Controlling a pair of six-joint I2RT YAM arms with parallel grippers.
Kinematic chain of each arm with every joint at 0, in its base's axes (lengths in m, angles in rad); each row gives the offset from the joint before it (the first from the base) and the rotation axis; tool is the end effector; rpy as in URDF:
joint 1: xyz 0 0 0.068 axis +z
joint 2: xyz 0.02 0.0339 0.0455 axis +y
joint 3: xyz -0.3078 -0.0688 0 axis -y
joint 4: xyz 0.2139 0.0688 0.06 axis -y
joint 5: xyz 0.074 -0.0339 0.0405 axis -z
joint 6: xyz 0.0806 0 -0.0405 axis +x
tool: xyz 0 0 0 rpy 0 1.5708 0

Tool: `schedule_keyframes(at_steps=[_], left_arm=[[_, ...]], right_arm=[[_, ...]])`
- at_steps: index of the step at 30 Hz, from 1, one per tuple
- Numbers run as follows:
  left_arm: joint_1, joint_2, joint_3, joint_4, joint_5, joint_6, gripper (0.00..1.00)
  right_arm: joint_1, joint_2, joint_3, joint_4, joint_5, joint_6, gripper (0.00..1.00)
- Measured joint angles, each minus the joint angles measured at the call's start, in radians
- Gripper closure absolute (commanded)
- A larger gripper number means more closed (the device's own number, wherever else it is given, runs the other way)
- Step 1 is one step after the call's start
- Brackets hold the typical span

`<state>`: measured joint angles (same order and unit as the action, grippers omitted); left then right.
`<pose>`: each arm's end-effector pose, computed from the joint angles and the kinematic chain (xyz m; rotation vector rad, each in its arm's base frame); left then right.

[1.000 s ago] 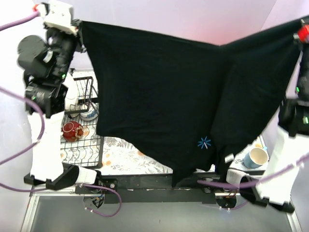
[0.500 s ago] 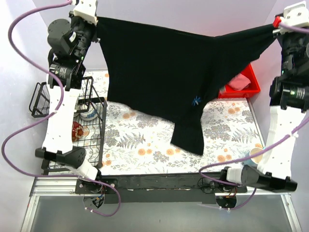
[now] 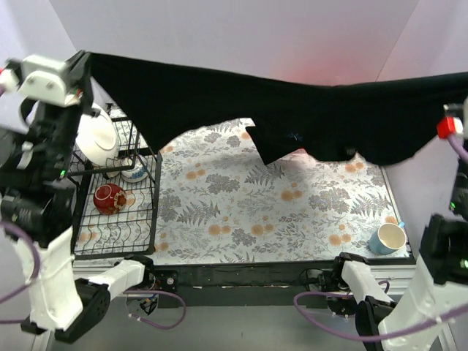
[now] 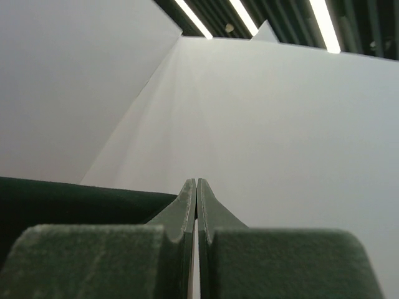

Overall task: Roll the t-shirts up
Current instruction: Flatten out the T-shirt at the center of the board.

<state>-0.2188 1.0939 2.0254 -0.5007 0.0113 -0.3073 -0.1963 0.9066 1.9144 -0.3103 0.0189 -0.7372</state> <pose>0.0961 -0.0223 0.6590 -0.0408 1.1517 -0.4738 0.0116 -0.0039 0.6681 -0.2240 0.8766 -0.8799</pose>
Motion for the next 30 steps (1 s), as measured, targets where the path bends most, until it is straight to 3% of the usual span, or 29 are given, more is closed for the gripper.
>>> schedule_keyframes(at_steps=[9,15,18,22,30], left_arm=[[0.001,-0.076,0.112,-0.072,-0.016,0.0,1.0],[0.001,-0.061,0.151,-0.046,-0.013,0.024,1.0],[0.001,-0.047,0.103,0.005,-0.004,0.042,1.0],[0.001,0.026,-0.011,0.096,0.025,0.066,1.0],[0.001,0.422,-0.211,0.174,0.118,0.096,1.0]], right_arm=[[0.0,-0.041,0.312,-0.172,0.023,-0.062,0.99],[0.0,-0.049,0.336,-0.121,0.031,-0.108,0.99],[0.003,-0.05,0.241,-0.06,0.032,-0.106,0.99],[0.008,-0.05,-0.002,0.067,0.03,-0.1,0.99],[0.009,-0.081,-0.673,0.193,-0.074,-0.082,0.99]])
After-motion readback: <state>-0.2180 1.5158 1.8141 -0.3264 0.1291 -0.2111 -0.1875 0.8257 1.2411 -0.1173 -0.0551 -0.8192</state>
